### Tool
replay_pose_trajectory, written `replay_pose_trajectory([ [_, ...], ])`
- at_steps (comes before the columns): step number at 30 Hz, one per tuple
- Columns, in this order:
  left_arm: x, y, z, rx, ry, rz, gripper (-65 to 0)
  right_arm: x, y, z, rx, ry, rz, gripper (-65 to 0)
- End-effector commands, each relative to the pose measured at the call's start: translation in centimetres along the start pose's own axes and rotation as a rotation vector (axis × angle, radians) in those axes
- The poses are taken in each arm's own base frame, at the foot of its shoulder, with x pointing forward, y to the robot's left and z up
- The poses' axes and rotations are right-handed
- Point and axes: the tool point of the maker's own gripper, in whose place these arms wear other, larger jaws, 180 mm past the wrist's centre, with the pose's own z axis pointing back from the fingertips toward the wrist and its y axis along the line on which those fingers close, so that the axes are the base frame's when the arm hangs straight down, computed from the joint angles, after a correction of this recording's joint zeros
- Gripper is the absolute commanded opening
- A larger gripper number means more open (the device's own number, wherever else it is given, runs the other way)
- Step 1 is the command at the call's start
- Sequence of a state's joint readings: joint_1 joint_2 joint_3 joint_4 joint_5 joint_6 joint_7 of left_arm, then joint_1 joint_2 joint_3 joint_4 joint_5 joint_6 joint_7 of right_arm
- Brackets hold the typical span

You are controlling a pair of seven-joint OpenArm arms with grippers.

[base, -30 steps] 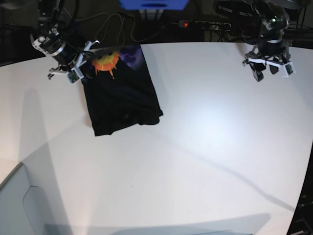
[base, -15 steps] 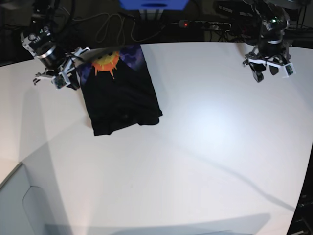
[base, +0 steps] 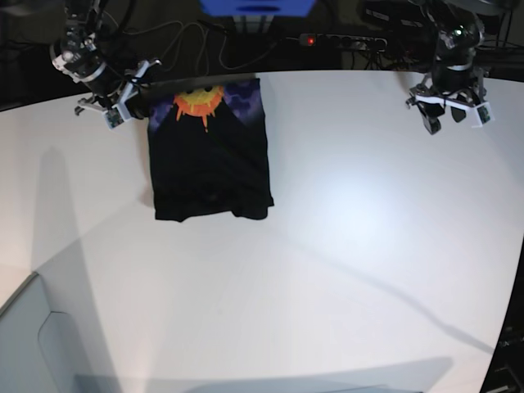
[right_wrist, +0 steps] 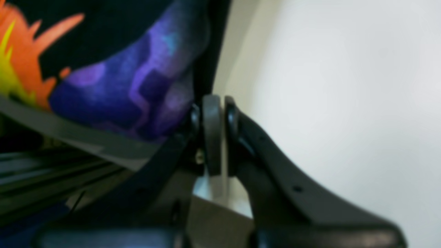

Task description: Fold the T-shirt properly

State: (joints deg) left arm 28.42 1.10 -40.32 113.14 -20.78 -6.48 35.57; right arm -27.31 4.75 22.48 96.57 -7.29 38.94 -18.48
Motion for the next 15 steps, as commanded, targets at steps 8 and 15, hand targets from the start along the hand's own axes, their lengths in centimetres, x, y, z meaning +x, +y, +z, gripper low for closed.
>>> replay_pose_trajectory([
  [8,0.9,0.1,0.4,-0.003,-0.036,-0.012,-28.7,1.4,0.5,0.7,0.021,-0.046,0.031,-65.0],
  [15,0.0,0.0,1.2,-0.024,-0.011,0.009,-29.0,1.7,-2.0,3.6,-0.092,-0.047,0.049,-65.0],
])
